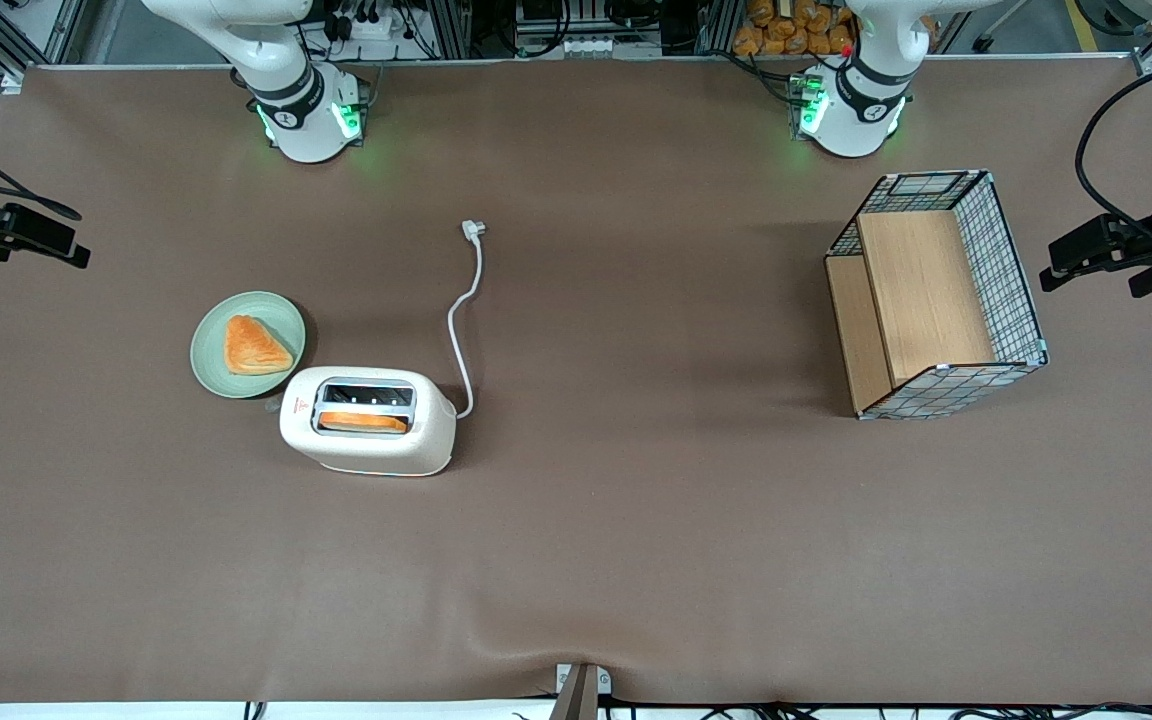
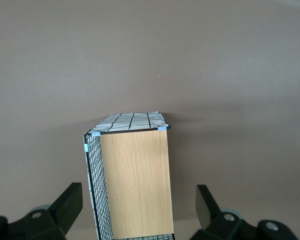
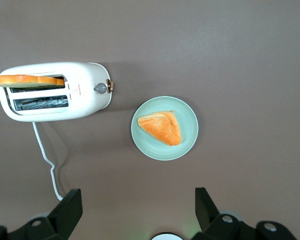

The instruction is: Press toaster button with right arm

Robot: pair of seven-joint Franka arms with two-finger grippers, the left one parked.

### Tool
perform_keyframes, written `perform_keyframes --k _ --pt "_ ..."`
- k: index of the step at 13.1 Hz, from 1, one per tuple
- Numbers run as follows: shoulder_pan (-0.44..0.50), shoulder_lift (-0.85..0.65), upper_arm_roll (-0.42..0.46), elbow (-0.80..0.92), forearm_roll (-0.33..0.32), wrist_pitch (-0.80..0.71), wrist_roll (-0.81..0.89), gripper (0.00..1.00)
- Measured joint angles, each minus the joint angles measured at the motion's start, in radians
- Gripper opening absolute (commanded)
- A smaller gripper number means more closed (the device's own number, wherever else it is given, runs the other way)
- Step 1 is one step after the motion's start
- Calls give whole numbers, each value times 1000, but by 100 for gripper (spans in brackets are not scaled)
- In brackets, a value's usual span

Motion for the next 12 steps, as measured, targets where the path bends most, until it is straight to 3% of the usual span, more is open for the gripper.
perform_keyframes --k 12 --pt "17 2 2 0 -4 -8 -1 100"
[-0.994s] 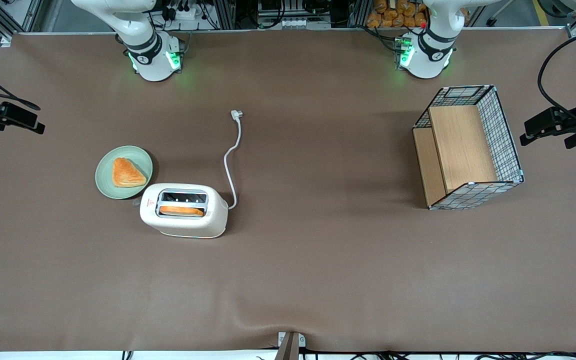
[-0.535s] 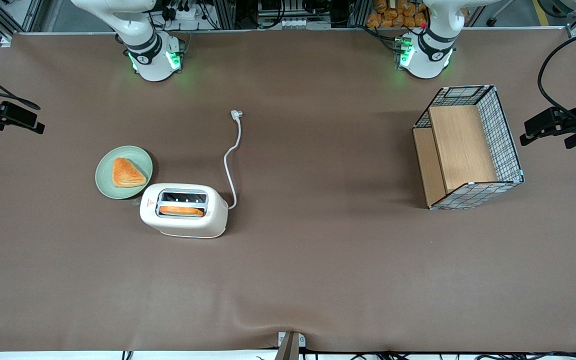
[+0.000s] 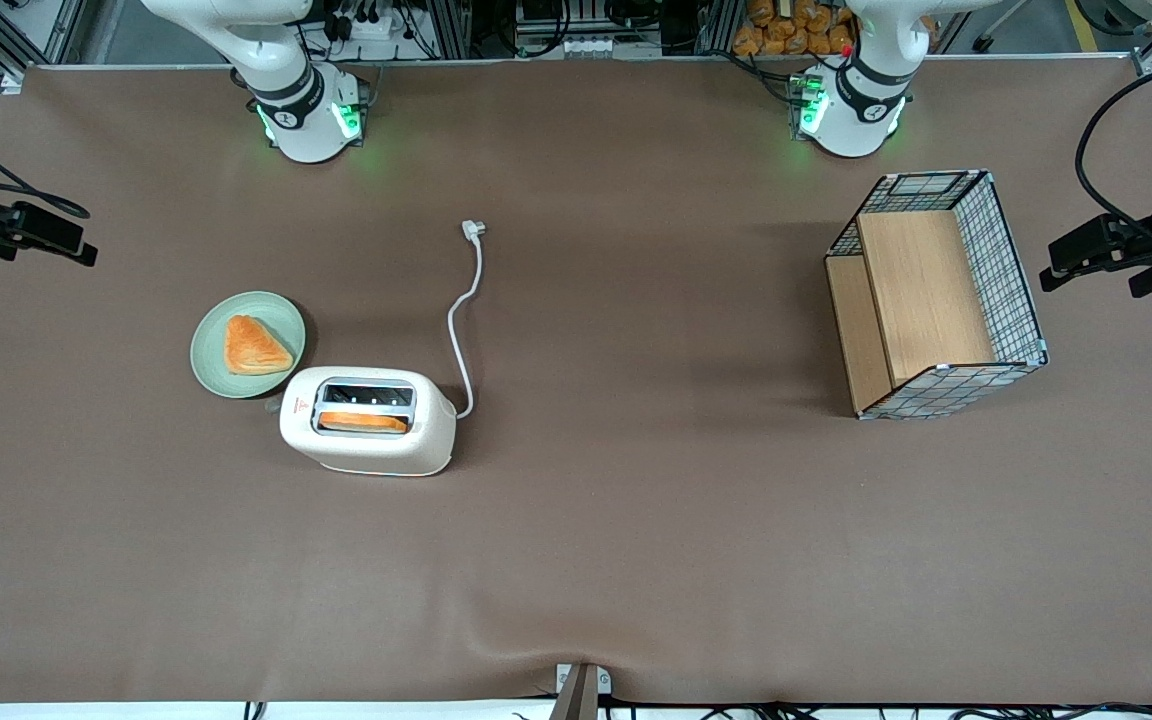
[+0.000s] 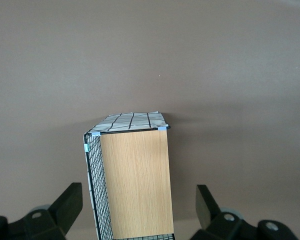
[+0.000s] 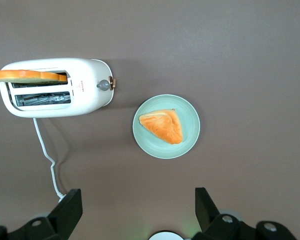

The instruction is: Press toaster button with right arm

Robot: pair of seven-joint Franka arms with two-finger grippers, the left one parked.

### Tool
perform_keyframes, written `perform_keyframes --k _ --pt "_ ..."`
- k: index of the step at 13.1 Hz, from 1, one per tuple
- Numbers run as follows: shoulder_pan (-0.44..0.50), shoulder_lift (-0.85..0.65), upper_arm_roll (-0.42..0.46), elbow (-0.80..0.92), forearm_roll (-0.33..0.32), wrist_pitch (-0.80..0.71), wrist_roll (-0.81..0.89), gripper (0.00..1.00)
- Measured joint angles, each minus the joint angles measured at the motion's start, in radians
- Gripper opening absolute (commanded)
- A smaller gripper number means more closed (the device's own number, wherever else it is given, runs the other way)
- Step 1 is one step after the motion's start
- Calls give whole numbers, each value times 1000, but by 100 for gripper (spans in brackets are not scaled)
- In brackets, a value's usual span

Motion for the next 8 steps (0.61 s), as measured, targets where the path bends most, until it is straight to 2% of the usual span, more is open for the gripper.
perform_keyframes --k 8 --pt "16 9 -3 33 -2 1 1 100"
